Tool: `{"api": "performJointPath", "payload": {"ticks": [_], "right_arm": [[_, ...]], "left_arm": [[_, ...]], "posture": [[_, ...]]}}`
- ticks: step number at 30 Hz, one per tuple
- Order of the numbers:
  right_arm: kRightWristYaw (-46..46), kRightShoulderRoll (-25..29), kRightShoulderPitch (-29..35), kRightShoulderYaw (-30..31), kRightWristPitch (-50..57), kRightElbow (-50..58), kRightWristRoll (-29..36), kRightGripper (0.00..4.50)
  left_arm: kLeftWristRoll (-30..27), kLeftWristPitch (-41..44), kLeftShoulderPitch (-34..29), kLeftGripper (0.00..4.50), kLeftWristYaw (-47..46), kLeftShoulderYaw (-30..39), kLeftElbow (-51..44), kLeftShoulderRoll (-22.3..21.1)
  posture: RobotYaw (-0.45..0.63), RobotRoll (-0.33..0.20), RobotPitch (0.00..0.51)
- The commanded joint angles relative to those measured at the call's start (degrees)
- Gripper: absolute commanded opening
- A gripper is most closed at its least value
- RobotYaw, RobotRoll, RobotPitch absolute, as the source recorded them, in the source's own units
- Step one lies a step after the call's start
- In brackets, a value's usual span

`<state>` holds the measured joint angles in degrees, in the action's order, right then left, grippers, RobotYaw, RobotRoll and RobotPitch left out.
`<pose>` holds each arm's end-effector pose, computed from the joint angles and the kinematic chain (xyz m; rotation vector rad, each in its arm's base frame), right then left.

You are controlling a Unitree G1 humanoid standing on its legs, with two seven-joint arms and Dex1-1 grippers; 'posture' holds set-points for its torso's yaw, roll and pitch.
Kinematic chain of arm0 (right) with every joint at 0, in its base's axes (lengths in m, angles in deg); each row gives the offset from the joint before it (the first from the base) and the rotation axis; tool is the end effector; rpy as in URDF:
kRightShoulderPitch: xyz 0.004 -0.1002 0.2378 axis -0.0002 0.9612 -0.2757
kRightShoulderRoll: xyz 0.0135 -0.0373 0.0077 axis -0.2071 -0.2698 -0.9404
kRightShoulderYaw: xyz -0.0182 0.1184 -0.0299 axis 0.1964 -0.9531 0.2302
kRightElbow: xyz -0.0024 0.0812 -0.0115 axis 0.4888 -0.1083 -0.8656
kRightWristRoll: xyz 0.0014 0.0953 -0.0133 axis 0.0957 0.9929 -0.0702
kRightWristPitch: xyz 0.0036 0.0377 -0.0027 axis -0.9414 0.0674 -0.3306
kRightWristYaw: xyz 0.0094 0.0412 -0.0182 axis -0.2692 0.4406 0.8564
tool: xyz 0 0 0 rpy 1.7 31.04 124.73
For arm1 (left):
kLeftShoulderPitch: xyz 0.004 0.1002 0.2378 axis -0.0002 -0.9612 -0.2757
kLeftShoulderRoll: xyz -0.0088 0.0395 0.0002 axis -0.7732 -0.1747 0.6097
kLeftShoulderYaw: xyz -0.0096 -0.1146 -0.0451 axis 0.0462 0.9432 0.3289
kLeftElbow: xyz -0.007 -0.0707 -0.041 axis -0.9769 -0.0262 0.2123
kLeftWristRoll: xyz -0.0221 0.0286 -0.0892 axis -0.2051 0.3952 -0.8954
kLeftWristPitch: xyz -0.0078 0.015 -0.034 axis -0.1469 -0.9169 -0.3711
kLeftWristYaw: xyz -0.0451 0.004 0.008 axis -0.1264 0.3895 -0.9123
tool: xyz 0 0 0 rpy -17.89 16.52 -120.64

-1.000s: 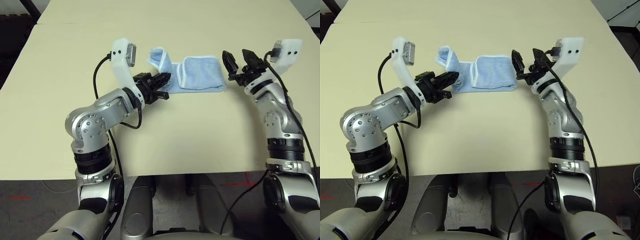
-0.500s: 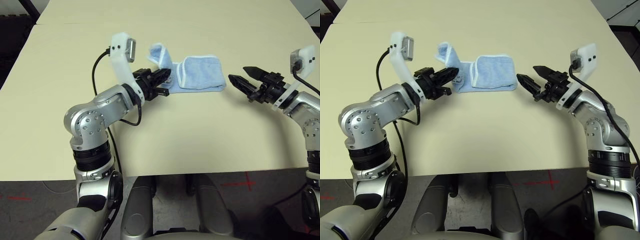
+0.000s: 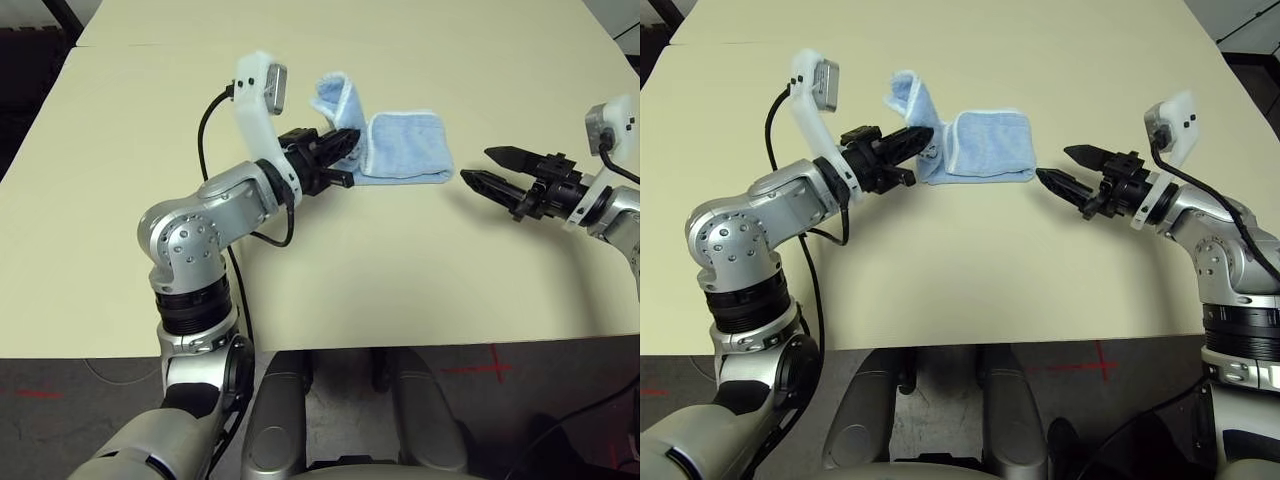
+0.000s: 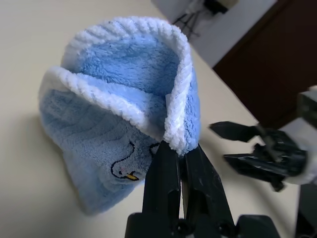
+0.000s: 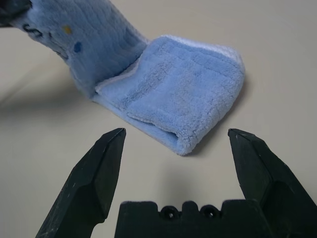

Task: Fold the towel and set it aside.

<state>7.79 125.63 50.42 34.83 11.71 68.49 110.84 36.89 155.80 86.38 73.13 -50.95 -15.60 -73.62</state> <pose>0.2691 -0.2944 0.1810 -0.0562 0.0166 0.7547 0.2695 0.1119 0.2283 -0.3360 0.0698 -0.8605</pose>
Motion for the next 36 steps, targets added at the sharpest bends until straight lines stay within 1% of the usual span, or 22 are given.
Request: {"api": "performJointPath", "payload": {"ticks": [1, 7, 11, 16, 18, 21, 24, 28, 32, 36], "right_arm": [[0.7, 1.1, 1.9, 0.3, -0.5, -0.1, -0.9, 4.5], [0.4, 0.9, 2.4, 0.2, -0.4, 0.5, -1.1, 4.5], [-0.1, 0.4, 2.7, 0.3, 0.1, 1.5, -0.8, 4.5], [-0.6, 0.0, 3.3, 0.5, 0.7, 2.9, -0.4, 4.5], [-0.7, -0.1, 3.5, 0.4, 1.0, 3.4, -0.2, 4.5], [-0.9, -0.1, 4.4, 0.2, 1.3, 4.3, 0.0, 4.5], [-1.1, 0.0, 5.3, 0.0, 1.6, 5.1, 0.3, 4.5], [-1.2, 0.0, 6.1, 0.0, 1.7, 5.6, 0.2, 4.5], [-1.3, -0.2, 6.0, 0.2, 1.5, 5.4, 0.0, 4.5], [-1.4, -0.4, 6.0, 0.4, 1.3, 5.3, -0.1, 4.5]], "left_arm": [[-1.3, 1.2, 0.2, 0.03, 0.1, -1.7, -0.9, 0.6], [0.1, -0.3, -0.7, 0.03, 1.3, -4.4, 1.4, 1.3], [4.7, -4.7, -1.8, 0.03, 2.8, -8.7, 6.1, 0.9], [13.3, -13.2, -0.4, 0.03, 3.8, -13.5, 16.1, 0.5], [16.0, -16.2, 0.2, 0.03, 4.3, -14.5, 19.7, 0.8], [18.4, -18.7, 0.8, 0.03, 5.2, -15.2, 22.3, 1.1], [19.3, -19.7, 1.1, 0.03, 6.1, -15.3, 23.1, 1.5], [19.9, -20.0, 1.9, 0.03, 6.4, -15.0, 23.7, 3.2], [19.7, -19.4, 2.6, 0.03, 6.3, -14.6, 23.4, 5.1], [19.4, -18.6, 2.8, 0.03, 6.3, -14.3, 22.9, 6.1]], "posture": [[-0.04, 0.0, 0.324], [-0.05, 0.0, 0.327], [-0.05, 0.0, 0.328], [-0.07, 0.0, 0.328], [-0.07, 0.0, 0.328], [-0.09, 0.0, 0.331], [-0.09, 0.0, 0.334], [-0.09, 0.0, 0.334], [-0.09, 0.0, 0.333], [-0.09, 0.0, 0.333]]}}
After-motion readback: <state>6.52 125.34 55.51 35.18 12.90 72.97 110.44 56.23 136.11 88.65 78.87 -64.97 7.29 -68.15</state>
